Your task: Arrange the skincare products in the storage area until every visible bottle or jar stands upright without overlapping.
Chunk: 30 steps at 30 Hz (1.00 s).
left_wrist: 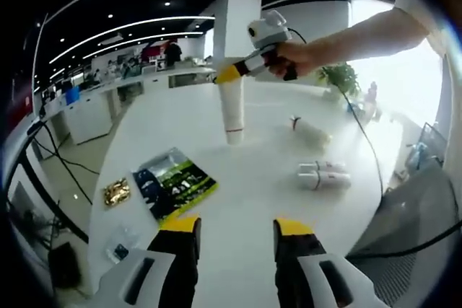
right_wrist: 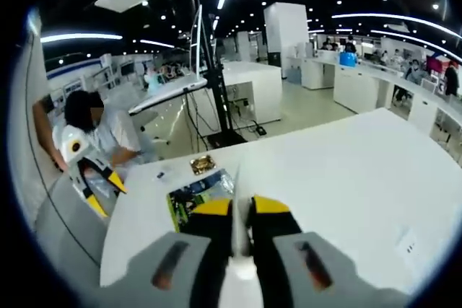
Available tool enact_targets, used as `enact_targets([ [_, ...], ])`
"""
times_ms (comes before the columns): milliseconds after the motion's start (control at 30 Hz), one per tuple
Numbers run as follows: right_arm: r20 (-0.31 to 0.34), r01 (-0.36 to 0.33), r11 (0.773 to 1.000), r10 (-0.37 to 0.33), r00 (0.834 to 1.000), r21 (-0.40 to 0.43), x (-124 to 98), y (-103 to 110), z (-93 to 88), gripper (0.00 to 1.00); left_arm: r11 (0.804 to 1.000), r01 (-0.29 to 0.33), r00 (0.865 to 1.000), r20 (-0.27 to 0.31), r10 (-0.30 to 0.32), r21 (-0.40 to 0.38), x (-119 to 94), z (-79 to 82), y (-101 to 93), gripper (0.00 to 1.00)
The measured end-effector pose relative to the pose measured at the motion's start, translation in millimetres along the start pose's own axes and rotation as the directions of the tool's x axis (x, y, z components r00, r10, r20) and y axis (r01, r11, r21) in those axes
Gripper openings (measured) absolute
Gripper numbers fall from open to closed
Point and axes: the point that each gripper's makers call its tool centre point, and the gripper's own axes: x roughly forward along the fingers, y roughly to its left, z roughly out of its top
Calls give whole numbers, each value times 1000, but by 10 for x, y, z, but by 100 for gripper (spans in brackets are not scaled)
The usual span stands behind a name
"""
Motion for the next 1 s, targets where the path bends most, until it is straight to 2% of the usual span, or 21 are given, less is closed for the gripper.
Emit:
enact_targets([
  [267,9,-6,999,6,1000,-34,80,-47,28,10,1000,2,1000,-3,-2,-15,3,-13,13,41],
  [467,-1,-22,994,22,1000,-103,102,-133,10,10,1000,11,1000,-23,-11,3,19,-53,-5,40],
  [700,-30,-29,984,24,999,-174,42,-278,12,10,1000,22,1000,2,-22,-23,19,1,-30,40],
  [833,-48,-40,983,32,998,-181,1,-315,-2,10,1000,19,1000,-9,-20,-17,23,-24,-27,40],
  [1000,-86,-43,979,27,996,-201,-152,-408,-78,9,1000,16,1000,-8,-16,-21,21,-24,-15,40],
])
